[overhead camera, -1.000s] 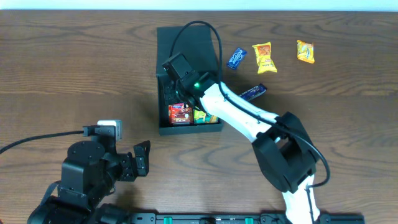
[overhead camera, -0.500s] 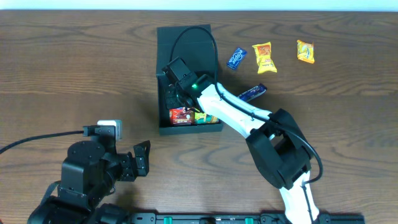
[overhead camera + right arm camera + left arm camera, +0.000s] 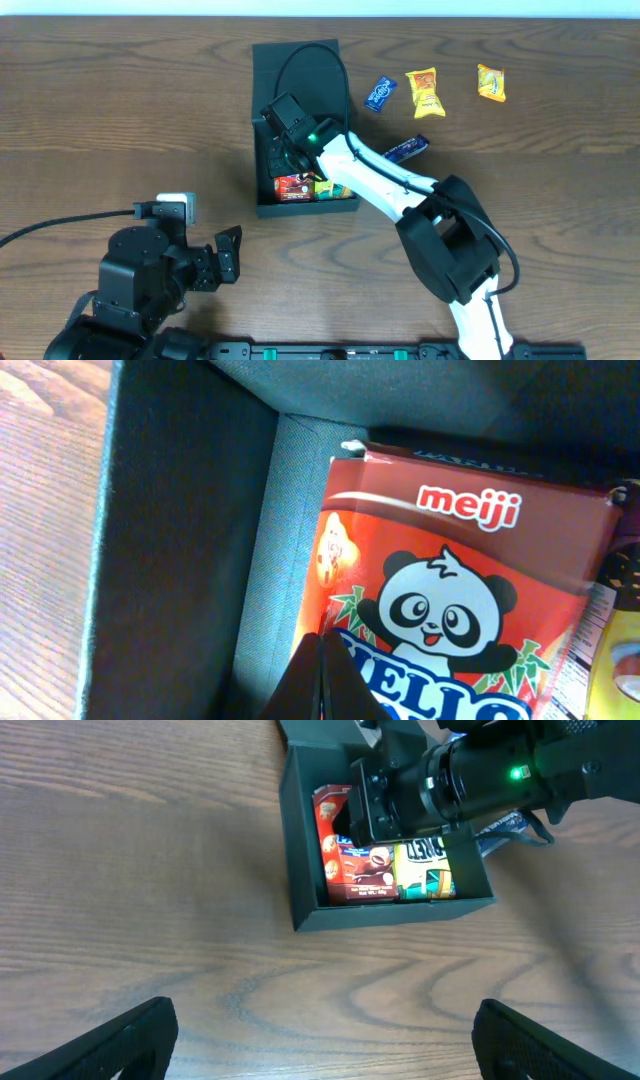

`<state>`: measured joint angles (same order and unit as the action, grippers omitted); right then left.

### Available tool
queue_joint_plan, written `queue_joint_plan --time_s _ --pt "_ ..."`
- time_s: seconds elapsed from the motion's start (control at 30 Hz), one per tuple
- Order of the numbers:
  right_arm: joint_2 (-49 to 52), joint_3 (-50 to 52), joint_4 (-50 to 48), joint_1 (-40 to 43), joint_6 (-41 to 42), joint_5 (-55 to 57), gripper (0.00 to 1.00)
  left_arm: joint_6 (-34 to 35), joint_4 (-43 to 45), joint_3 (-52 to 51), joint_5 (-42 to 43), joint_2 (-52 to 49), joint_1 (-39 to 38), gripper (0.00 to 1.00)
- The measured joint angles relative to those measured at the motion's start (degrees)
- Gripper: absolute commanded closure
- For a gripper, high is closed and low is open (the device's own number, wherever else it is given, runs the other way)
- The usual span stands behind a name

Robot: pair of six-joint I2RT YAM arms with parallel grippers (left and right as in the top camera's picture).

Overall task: Pack container
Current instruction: 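Push the Hello Panda box down, release, and lift the right gripper, then grasp the blue Cadbury Dairy Milk bar with the right gripper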

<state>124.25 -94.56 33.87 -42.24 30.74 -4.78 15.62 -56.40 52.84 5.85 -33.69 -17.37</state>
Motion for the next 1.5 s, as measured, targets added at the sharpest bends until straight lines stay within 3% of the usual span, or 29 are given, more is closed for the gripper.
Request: queue_joint_plan --time_s 0.37,0.5,0.73,0.97,1.13,1.5 --pt "-3.4 -12.1 6.2 2.2 -1.5 1.6 0.98 0.0 0.0 0.0 0.0 0.0 0.0 0.05" --pt "-7.9 -13.2 6.6 5.7 -1.6 2.0 0.93 0.0 0.0 0.0 0.0 0.0 0.0 0.05" --pt "-11.6 -13.9 15.5 15.4 3.3 2.3 0.98 0.0 0.0 0.0 0.0 0.0 0.0 0.05" --pt "-11.5 -11.5 21.2 24.3 10.3 3.6 0.80 0.0 0.0 0.0 0.0 0.0 0.0 0.05" --pt "-11.5 -5.0 20.4 25.5 15.8 4.7 0.45 0.0 0.0 0.0 0.0 0.0 0.0 0.05" --pt "-11.5 8.7 13.7 25.5 24.2 5.3 0.36 0.0 0.0 0.0 0.0 0.0 0.0 0.05"
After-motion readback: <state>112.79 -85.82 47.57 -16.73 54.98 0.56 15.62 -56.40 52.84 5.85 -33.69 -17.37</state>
